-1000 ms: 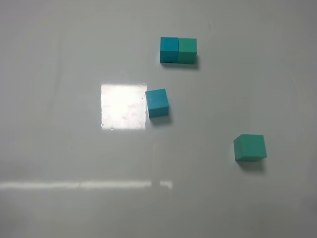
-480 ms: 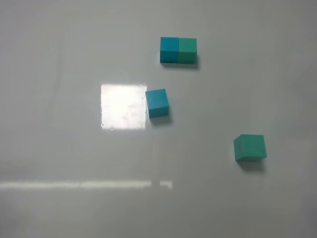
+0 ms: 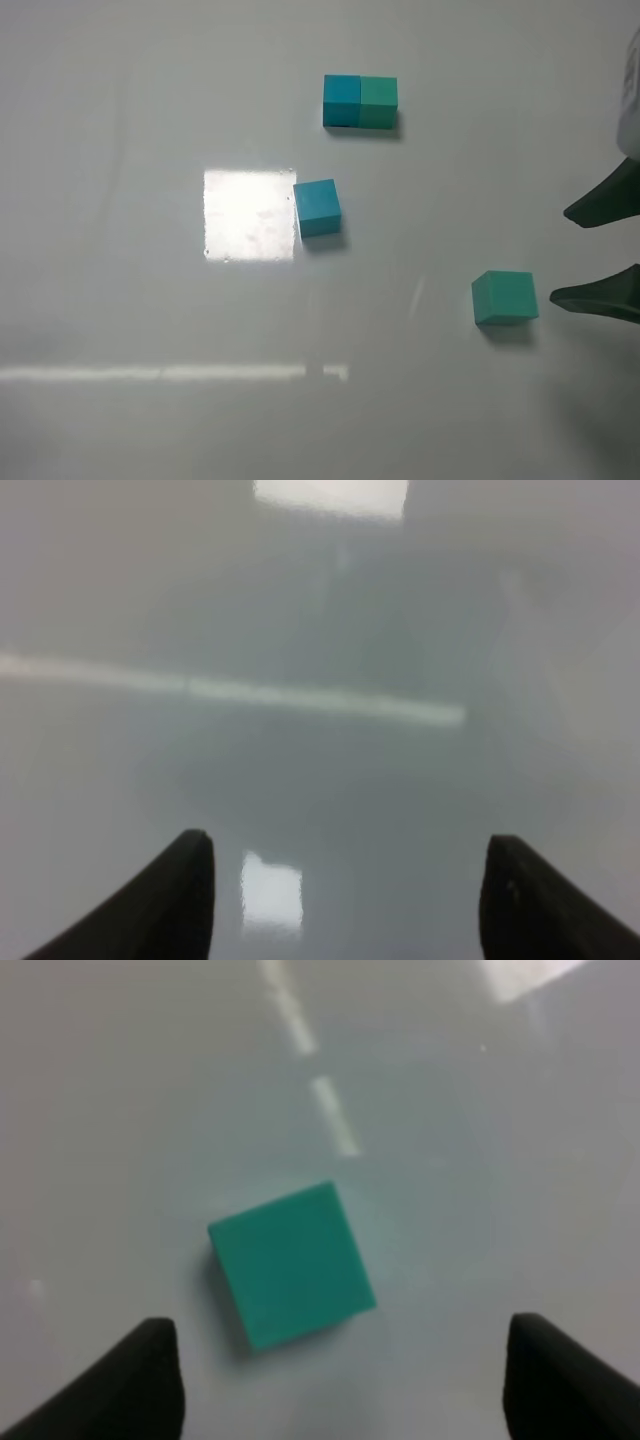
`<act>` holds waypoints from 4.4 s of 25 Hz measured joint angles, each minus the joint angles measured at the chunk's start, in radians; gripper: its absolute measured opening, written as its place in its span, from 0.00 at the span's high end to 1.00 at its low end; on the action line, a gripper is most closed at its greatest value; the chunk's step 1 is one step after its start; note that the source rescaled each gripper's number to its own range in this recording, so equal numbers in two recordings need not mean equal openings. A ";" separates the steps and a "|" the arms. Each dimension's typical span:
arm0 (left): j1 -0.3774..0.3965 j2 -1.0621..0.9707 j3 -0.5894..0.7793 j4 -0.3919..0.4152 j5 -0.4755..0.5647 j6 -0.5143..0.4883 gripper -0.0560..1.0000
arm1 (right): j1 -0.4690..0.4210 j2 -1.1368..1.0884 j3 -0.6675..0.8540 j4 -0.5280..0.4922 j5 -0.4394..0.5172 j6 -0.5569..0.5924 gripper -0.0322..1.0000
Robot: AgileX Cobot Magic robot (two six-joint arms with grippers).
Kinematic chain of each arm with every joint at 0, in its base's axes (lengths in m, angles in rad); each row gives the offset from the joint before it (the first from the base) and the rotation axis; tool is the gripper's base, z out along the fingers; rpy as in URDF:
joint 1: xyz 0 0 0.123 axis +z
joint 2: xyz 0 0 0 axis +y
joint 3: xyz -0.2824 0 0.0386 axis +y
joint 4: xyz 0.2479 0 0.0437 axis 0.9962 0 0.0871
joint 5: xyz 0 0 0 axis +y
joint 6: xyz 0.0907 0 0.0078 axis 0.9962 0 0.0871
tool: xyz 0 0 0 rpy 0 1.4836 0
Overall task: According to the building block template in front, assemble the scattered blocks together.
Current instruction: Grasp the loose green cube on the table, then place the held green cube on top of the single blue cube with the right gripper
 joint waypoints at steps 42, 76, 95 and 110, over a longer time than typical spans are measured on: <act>0.000 0.000 0.000 0.000 0.000 0.002 0.45 | 0.153 0.286 -0.007 -0.308 -0.026 0.167 0.96; 0.000 0.000 0.000 0.000 0.000 0.001 0.46 | 0.382 0.669 -0.666 -0.395 0.160 -0.136 0.96; 0.000 0.000 0.000 0.000 0.000 0.001 0.46 | 0.382 0.748 -0.666 -0.414 0.144 -0.142 0.96; 0.000 0.000 0.000 0.000 0.000 0.002 0.46 | 0.382 0.756 -0.666 -0.442 0.101 -0.065 0.71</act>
